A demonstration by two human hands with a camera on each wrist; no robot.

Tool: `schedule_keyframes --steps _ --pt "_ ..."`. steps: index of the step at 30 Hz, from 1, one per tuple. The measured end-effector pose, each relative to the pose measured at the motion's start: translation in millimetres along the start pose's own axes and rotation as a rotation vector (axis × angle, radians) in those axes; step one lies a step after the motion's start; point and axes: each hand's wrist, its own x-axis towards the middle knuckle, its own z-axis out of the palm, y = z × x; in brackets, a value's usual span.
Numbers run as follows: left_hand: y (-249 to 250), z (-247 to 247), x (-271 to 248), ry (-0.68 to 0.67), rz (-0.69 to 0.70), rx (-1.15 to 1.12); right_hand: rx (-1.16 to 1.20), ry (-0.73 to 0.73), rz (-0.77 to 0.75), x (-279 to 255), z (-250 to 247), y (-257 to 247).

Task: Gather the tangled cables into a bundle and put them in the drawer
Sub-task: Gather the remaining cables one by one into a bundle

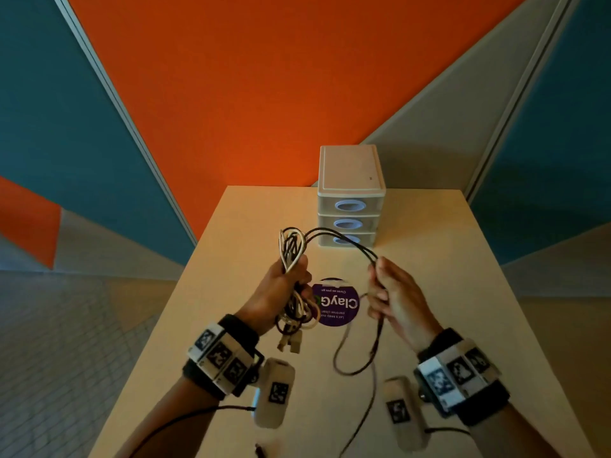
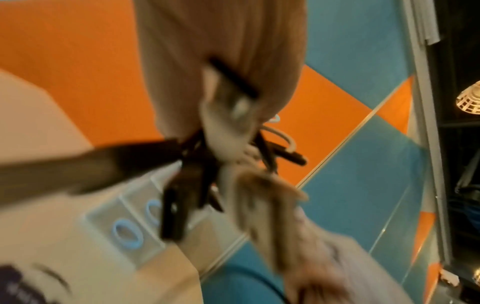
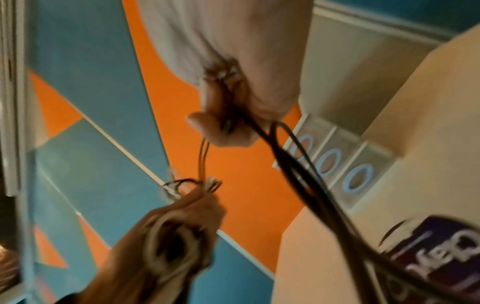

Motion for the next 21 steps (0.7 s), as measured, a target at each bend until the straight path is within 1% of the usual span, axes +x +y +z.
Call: schedule_keyframes --steps 2,3,6,7,10,12,13,16,19,21 --pt "-11 15 1 0.046 0.000 -0.037 -0.056 0.036 -0.021 -2 25 3" --pt "-14 19 1 0.065 0.007 -0.055 -0.155 0.067 -0.041 -2 35 6" --pt "-14 27 1 0.094 0.029 -0.119 -0.573 0.162 -0.135 0 52 15" --pt "-12 28 0 0.095 0.033 -0.114 -0.639 0.170 -0.170 0 54 18" --pt "-8 30 -6 0.093 0.065 -0.002 -0.714 0.156 -0.208 -1 54 21" --pt "-9 32 -6 0.140 0.069 0.097 -0.803 0.125 -0.219 -3 55 22" --pt "-12 33 -3 0.175 0.049 0.113 -0.867 0.117 -0.240 -4 56 22" --pt "-16 31 5 0.254 -0.028 0.105 -1.013 0.100 -0.316 -2 58 22" --pt "-11 20 13 0.313 0.001 0.096 -1.071 0.060 -0.304 0 50 21" --pt "-1 5 19 0.358 0.034 0.013 -1.068 -0.004 -0.255 -2 42 22"
